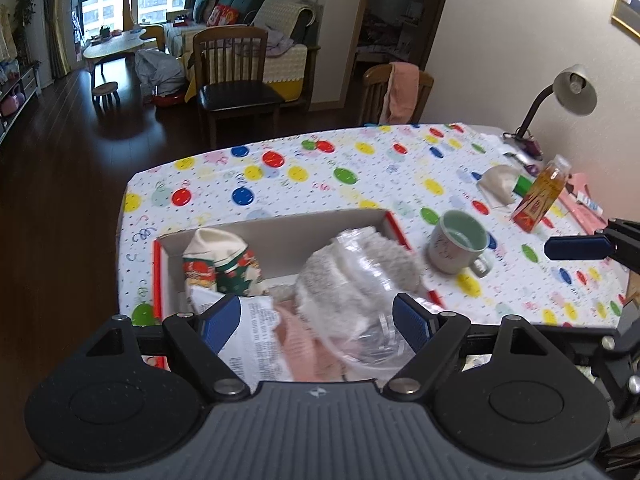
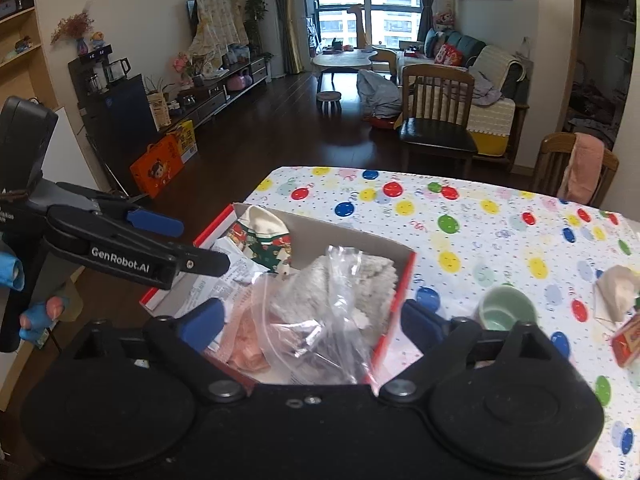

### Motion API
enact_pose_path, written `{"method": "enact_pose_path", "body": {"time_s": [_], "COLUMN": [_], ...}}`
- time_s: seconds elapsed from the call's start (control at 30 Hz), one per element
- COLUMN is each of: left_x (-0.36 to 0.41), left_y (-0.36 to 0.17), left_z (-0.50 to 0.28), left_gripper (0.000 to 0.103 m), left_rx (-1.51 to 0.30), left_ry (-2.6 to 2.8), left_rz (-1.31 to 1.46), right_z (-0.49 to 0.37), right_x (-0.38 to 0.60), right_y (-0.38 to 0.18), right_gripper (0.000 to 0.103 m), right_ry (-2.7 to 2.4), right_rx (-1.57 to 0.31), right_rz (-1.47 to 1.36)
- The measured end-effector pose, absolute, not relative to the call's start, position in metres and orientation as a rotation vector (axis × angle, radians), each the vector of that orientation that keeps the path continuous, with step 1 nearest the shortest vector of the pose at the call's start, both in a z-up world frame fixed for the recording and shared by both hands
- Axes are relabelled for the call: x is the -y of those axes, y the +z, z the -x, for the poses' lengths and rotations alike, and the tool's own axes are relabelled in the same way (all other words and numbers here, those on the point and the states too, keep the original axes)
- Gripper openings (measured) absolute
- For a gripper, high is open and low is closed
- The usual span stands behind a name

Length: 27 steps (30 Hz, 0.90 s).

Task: Organize soft objects
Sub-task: 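Move the left tool to the white tissue while the right tool moves to the green sponge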

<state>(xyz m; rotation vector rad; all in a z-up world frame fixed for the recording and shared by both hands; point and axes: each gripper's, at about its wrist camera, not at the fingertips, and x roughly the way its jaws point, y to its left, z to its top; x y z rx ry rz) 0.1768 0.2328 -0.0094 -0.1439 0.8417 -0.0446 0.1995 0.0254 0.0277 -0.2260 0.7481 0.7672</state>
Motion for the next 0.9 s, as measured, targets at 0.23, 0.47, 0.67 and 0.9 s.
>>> {"method": "enact_pose_path", "body": {"time_s": [0.23,0.47,0.67,0.9], "left_x": [-0.197,-0.145,-0.085,-0.005], "left_y": [0.003,0.007,0.011,0.008], "left_z": [-0.185,-0.211,-0.248,-0.308], "left_gripper": [0.087,0.088,0.100,0.100], "left_rx": [-0.828,-0.833,-0.817,-0.816], "left_ry": [-0.060,-0.060,-0.052,-0.074], "left_rz": [0.146,0.154,0.157,0.186], "right_z": [-0.203,-0.225,-0.264,-0.318], "right_x": [0.008,0.059,0.119,0.202], "right_y": [0.034,0.038,0.040,0.038], "right_gripper": [0.100,0.102,0.102,0.102], "right_ry": [0.767,0.752,0.737,0.689], "right_rx": [-0.735,-0.722,-0.722,-0.735], "right_rz": [0.241,0.250,0.245,0.226]}}
